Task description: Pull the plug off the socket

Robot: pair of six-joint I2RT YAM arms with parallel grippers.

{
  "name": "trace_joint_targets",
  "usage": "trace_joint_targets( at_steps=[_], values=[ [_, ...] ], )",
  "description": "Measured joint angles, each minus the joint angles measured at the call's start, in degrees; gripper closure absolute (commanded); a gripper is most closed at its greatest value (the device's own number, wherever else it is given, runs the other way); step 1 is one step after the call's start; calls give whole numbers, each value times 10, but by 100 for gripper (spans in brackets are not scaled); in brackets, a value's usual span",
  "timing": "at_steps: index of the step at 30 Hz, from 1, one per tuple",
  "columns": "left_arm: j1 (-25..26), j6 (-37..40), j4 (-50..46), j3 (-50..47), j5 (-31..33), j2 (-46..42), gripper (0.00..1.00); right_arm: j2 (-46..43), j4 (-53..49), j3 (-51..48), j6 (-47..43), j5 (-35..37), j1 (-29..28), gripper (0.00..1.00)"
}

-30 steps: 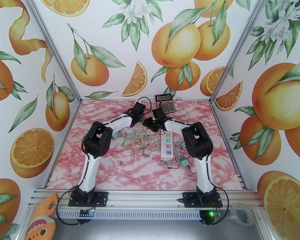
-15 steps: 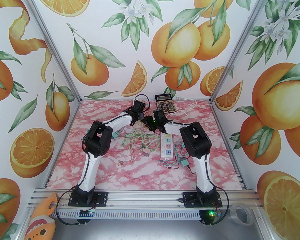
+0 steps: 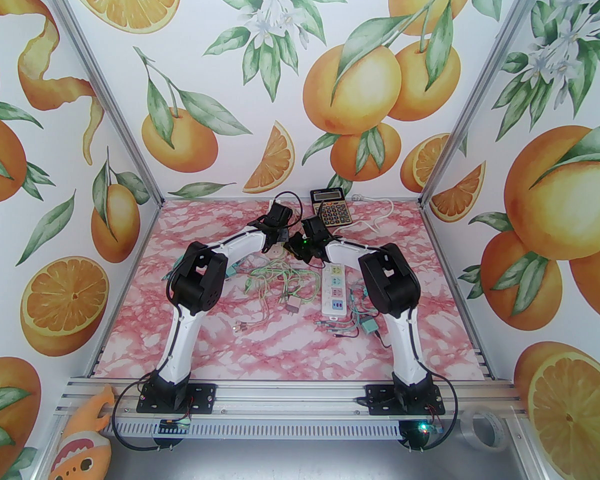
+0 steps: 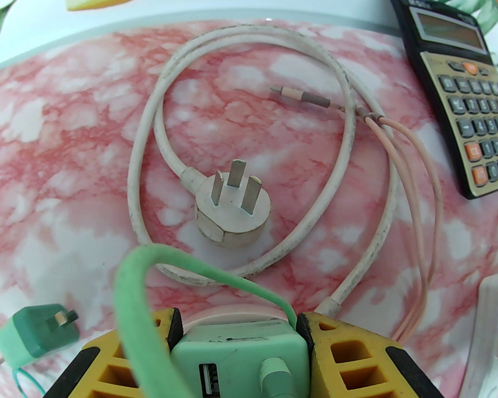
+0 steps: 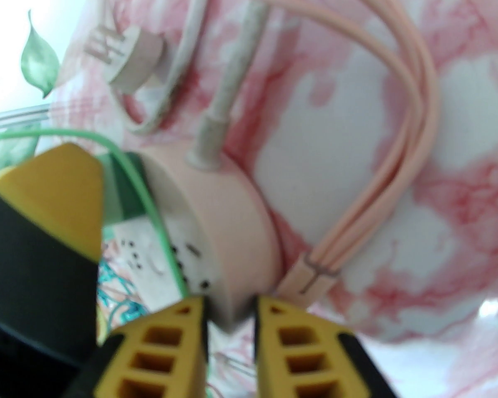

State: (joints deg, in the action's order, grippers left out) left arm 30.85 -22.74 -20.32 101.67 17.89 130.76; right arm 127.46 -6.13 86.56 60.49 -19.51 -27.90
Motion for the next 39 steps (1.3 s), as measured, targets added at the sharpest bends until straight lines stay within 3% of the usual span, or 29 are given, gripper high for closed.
trace_joint_targets(
  at_steps=[12,22,29,39],
  values=[
    [-25,-24,-11,3,-68,-5,72,15,-94,63,-16,31,-10,82],
    [-1,-2,-96,84,7,32,73,27,-145,101,-16,36,-12,83],
    [2,-12,-115,98,15,38,74,27,-150,103,-16,37,-12,84],
    [-24,-45,-90,68,-56,20,74,27,-149,104,-16,41,-13,84]
  ],
)
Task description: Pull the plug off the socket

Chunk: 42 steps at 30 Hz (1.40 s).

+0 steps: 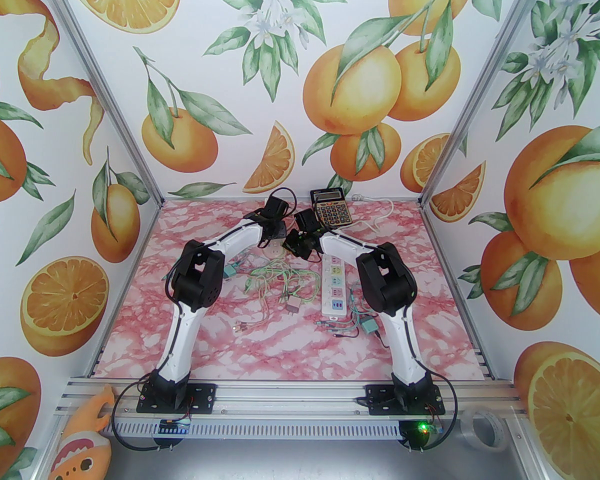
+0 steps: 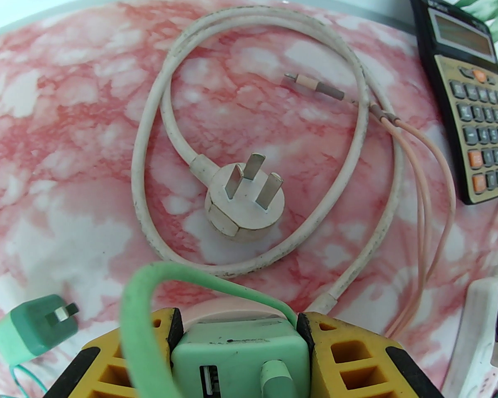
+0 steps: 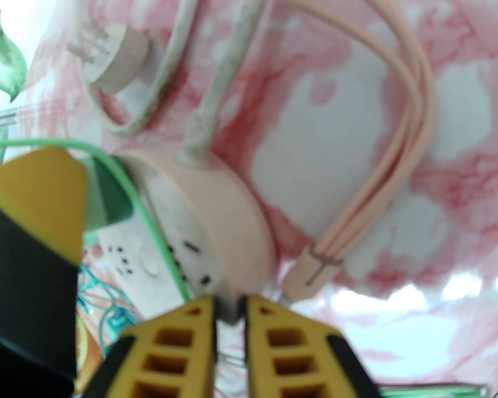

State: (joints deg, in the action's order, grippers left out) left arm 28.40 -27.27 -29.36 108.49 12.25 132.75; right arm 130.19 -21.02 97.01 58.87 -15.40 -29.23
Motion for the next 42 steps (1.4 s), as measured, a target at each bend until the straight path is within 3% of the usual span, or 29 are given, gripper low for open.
trace_joint_targets(
  at_steps=[13,19,28,42],
  values=[
    [29,41,-72,77,84,37,75,1,-5,2,0,0,0,84],
    [22,24,-75,77,65,38,76,1,-3,3,0,0,0,84],
    [-15,-15,-37,26,-30,6,77,3,3,2,0,0,-3,84],
    [14,36,-132,125,50,49,78,3,-7,2,-3,-11,3,84]
  ],
)
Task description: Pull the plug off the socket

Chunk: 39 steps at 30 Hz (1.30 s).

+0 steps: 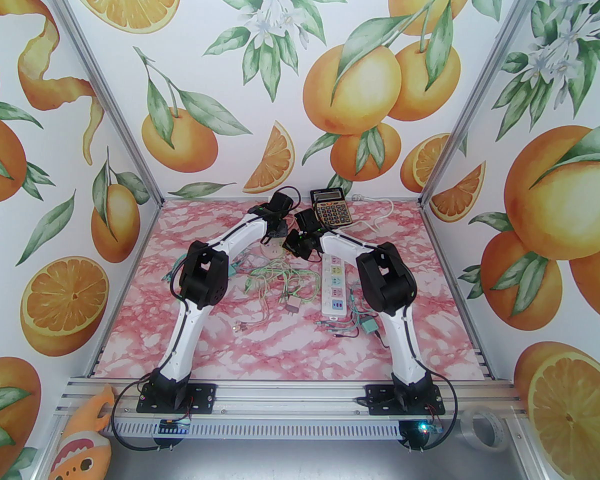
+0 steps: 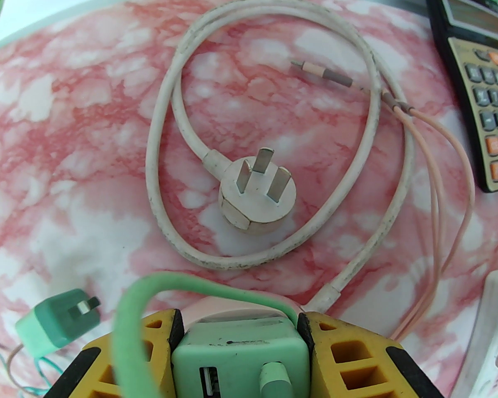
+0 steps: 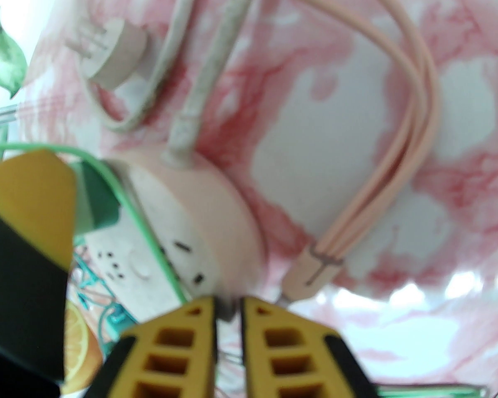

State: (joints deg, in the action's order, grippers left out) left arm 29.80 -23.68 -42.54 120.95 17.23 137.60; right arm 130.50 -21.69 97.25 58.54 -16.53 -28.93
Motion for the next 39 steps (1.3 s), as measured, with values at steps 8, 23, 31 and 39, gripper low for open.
trace_joint_targets(
  at_steps=[8,23,31,39],
  values=[
    [0,-3,-7,5,0,1,79,0,-2,1,-1,0,0,85],
    [7,26,-27,37,21,26,81,3,9,2,-1,-12,0,87],
    [4,15,-14,29,17,23,80,-18,116,-70,42,-21,-1,88],
    [-6,14,-23,36,-1,24,80,-23,207,-116,97,-35,-1,88]
  ],
)
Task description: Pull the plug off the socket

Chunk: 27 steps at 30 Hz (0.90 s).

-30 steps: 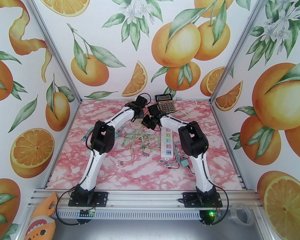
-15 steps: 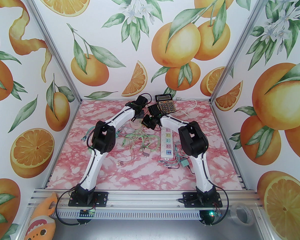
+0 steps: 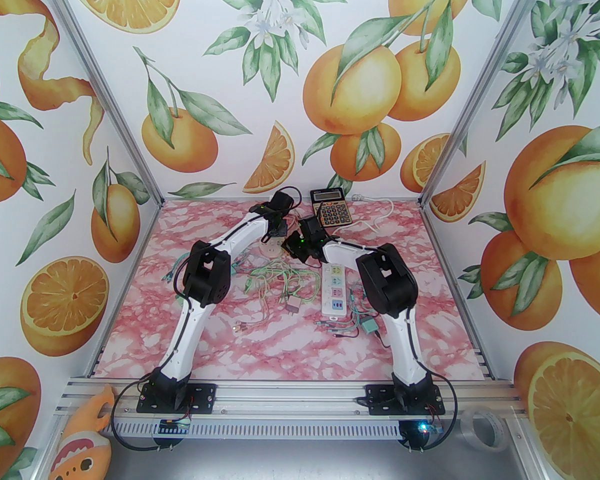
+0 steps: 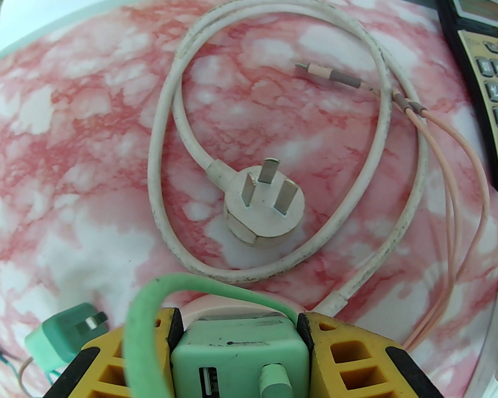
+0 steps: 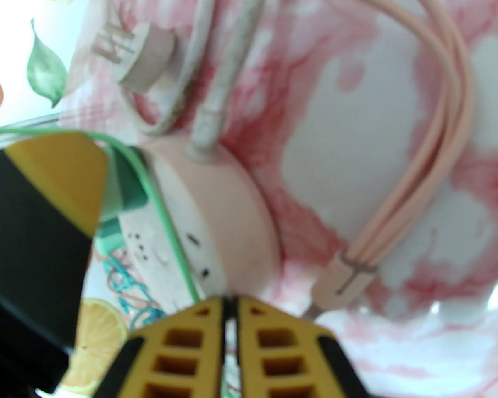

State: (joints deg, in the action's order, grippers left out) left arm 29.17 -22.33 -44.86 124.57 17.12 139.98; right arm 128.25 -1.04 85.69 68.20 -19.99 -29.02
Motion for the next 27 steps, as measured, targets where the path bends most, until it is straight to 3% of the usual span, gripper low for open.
trace_joint_targets(
  at_steps=[6,14,23,27],
  values=[
    [5,21,-27,33,33,16,80,9,45,-11,29,-17,0,88],
    [17,28,-31,40,65,20,80,18,-30,35,5,-17,0,88],
    [-34,-42,9,-26,-64,-16,78,18,-43,42,-17,-8,-3,88],
    [-37,-43,10,-28,-75,-17,79,18,-43,42,-19,-7,-3,88]
  ],
)
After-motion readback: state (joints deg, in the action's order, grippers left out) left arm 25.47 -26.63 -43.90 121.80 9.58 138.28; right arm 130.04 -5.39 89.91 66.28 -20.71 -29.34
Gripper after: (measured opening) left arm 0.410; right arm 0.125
